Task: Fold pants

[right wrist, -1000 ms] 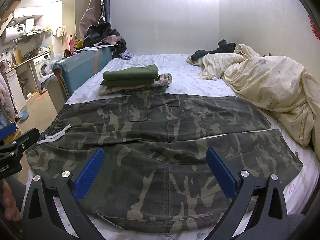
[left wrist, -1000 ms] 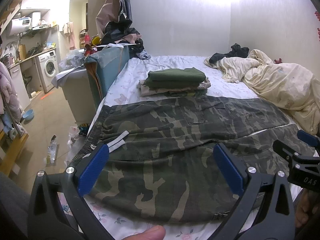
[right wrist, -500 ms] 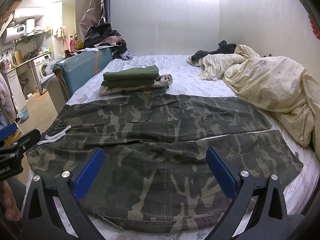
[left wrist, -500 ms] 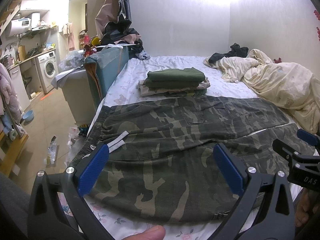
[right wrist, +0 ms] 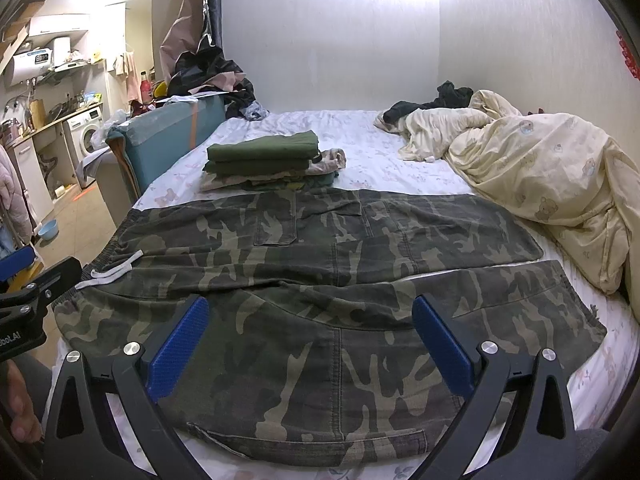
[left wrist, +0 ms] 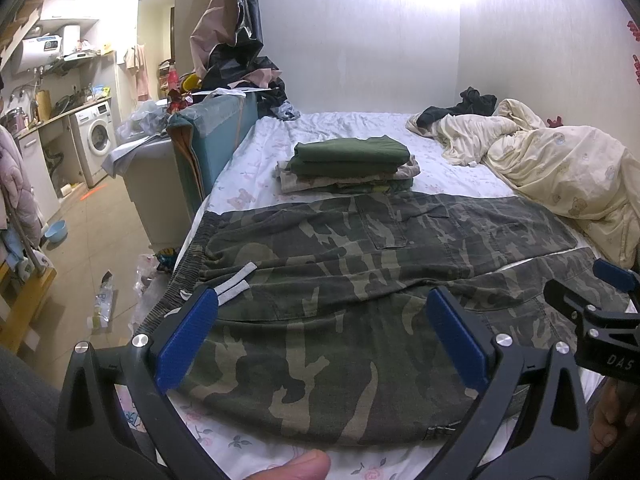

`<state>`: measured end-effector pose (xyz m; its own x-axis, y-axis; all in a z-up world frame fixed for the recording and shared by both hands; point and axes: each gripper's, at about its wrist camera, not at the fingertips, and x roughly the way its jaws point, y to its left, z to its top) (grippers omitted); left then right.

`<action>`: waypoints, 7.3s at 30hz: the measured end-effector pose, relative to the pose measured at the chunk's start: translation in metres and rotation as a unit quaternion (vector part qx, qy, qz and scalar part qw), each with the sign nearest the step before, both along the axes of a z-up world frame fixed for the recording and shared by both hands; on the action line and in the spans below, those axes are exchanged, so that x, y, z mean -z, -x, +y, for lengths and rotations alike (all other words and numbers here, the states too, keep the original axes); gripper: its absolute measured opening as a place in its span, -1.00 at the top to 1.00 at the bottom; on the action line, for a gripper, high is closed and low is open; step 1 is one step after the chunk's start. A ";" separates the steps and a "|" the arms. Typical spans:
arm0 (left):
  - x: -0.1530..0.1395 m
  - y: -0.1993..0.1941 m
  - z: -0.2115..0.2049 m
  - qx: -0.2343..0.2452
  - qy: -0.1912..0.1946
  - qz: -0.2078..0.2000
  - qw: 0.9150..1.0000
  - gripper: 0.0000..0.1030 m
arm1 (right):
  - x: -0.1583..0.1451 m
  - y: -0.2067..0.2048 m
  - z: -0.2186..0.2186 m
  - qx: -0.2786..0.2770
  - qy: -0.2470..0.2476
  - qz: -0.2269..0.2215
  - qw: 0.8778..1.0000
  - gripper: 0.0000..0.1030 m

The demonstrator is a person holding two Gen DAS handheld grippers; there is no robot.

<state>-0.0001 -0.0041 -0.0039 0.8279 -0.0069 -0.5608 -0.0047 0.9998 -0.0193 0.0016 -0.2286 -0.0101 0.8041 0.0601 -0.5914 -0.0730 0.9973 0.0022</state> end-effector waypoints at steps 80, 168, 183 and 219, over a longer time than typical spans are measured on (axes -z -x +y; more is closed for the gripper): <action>0.061 -0.072 0.191 -0.274 0.184 0.194 0.924 0.77 | 0.002 -0.009 -0.076 0.035 -0.172 0.080 0.981 -1.00; 0.067 -0.373 0.203 -0.166 0.050 0.321 0.931 0.77 | 0.006 -0.420 -0.378 0.387 -0.072 0.142 0.908 1.00; 0.038 -0.318 0.184 -0.241 -0.067 0.100 0.963 -0.59 | 0.031 -0.418 -0.333 0.275 -0.072 0.145 0.948 -0.61; 0.139 -0.301 0.132 -0.075 0.077 0.249 0.963 -0.56 | 0.136 -0.266 -0.482 0.388 -0.301 0.156 0.857 -0.37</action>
<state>0.3007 0.1275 -0.1431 0.4548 -0.0231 -0.8903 -0.1959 0.9726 -0.1253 0.2677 -0.7105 -0.1458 0.5482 -0.0514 -0.8347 0.7097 0.5566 0.4319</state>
